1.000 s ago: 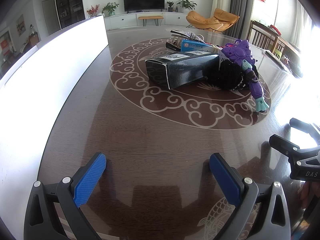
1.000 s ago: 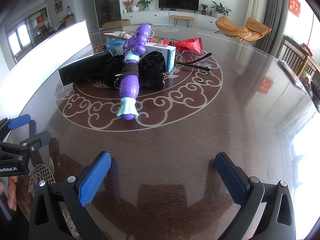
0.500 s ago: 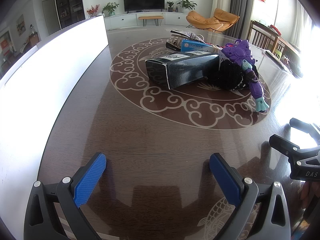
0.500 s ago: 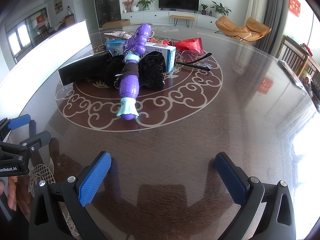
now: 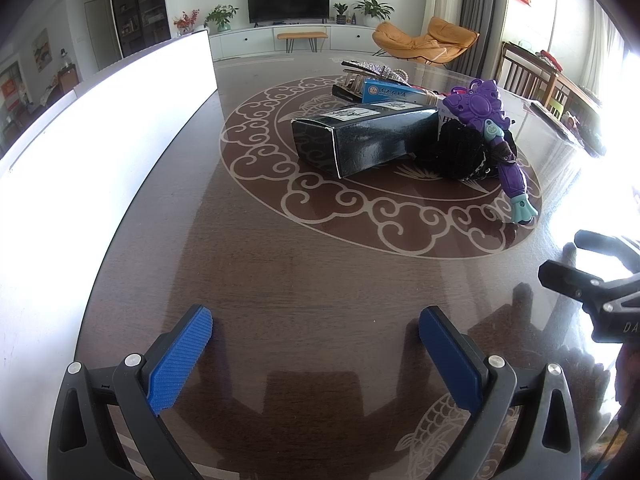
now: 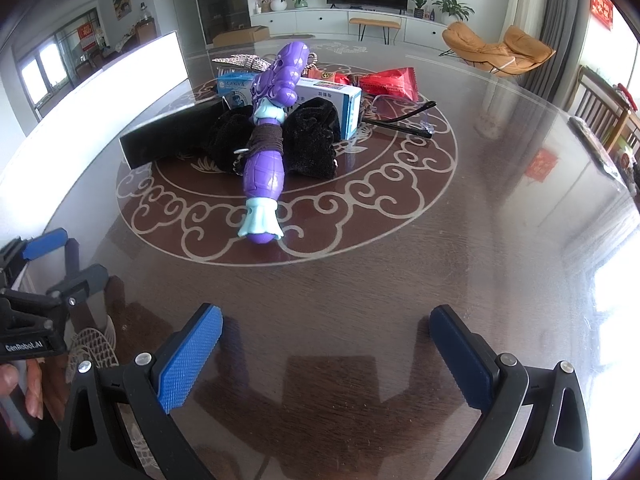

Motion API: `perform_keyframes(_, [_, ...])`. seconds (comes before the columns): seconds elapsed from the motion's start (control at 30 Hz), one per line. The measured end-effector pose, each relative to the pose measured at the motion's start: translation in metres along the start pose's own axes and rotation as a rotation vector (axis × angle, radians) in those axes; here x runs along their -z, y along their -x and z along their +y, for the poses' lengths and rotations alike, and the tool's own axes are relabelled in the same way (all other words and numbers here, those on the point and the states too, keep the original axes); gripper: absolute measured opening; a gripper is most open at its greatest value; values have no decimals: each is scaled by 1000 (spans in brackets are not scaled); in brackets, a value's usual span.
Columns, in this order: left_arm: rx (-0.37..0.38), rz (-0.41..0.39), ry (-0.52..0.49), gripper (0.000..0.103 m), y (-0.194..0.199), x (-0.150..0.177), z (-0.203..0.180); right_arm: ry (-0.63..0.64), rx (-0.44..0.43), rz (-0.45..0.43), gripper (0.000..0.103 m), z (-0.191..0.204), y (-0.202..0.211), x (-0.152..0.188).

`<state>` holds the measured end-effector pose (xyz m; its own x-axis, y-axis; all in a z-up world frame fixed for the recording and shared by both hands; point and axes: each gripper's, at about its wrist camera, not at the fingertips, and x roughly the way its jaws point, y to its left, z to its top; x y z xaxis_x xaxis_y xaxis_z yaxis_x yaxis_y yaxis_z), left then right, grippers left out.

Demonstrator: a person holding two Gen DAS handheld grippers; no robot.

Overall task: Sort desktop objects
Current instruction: 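Reach the right tool to the purple toy wand and close on it, then lift the purple wand with the right tool while the left tool grasps the black box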

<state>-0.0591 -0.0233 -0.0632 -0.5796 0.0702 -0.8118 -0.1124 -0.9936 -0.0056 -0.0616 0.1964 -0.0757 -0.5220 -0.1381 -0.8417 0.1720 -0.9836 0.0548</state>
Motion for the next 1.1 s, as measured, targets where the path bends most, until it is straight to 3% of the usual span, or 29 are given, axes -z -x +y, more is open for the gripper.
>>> perform_keyframes(0.07, [0, -1, 1, 103, 0, 0, 0, -31, -49, -36, 103, -4, 4, -14])
perform_keyframes(0.23, [0, -1, 1, 103, 1, 0, 0, 44, -4, -122, 102, 14, -2, -57])
perform_keyframes(0.3, [-2, -2, 2, 103, 1, 1, 0, 95, -1, -139, 94, 26, -10, -69])
perform_keyframes(0.37, [-4, -3, 4, 103, 2, 1, 0, 134, 1, -91, 66, 37, -23, -74])
perform_keyframes(0.5, [-4, -4, 5, 103, 2, 2, -1, 116, -3, -77, 55, 35, -28, -76])
perform_keyframes(0.57, [-4, -4, 6, 103, 2, 2, -1, 109, -22, -71, 38, 30, -26, -72])
perform_keyframes(0.67, [-4, -4, 6, 103, 2, 2, -1, 116, -54, -49, 26, 26, -18, -58])
perform_keyframes(0.9, [-4, -4, 6, 103, 2, 2, -1, 57, -180, 0, 24, 13, 8, -12])
perform_keyframes(1.03, [-4, -4, 6, 103, 2, 2, -1, 85, -150, 40, 41, 16, 11, 4])
perform_keyframes(1.1, [-4, -4, 6, 103, 2, 2, -1, 120, -157, 52, 43, 23, 10, 4])
